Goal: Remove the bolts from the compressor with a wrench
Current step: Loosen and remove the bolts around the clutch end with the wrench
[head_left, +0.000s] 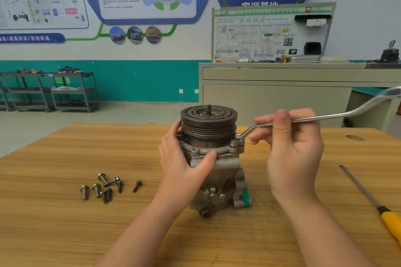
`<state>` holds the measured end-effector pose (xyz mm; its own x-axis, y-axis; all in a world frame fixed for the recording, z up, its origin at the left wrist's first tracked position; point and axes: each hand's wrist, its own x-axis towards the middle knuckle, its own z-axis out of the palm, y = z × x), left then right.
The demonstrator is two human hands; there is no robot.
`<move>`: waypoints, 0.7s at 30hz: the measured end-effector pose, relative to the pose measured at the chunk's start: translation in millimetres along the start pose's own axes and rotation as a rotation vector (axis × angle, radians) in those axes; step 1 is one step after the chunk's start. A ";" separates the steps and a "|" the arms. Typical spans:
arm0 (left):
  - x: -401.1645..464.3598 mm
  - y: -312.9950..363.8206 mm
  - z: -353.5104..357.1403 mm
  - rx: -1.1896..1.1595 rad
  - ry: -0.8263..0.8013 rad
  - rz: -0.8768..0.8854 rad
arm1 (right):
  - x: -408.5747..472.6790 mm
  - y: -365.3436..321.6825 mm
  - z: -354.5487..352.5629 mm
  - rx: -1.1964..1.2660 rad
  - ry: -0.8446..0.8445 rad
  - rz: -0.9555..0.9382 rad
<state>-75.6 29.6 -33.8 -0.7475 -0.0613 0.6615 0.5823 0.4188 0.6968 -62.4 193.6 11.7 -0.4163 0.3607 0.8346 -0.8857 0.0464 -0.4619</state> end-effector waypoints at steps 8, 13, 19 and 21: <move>1.0 -1.1 1.0 0.021 0.009 0.011 | -20.9 5.0 9.1 -0.391 -0.242 -0.567; 0.4 0.8 0.7 0.007 0.017 -0.003 | -33.0 8.6 19.0 -0.144 -0.027 -0.323; -0.5 2.6 0.1 -0.013 0.009 -0.012 | 9.0 15.4 6.4 0.596 0.335 0.745; -0.2 2.8 -0.3 -0.018 0.001 -0.016 | 19.3 14.9 1.5 0.658 0.336 0.733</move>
<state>-73.7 30.5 -31.9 -0.7563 -0.0689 0.6506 0.5761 0.4012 0.7122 -83.9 199.9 21.4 -0.9084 0.3409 0.2422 -0.4176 -0.7696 -0.4830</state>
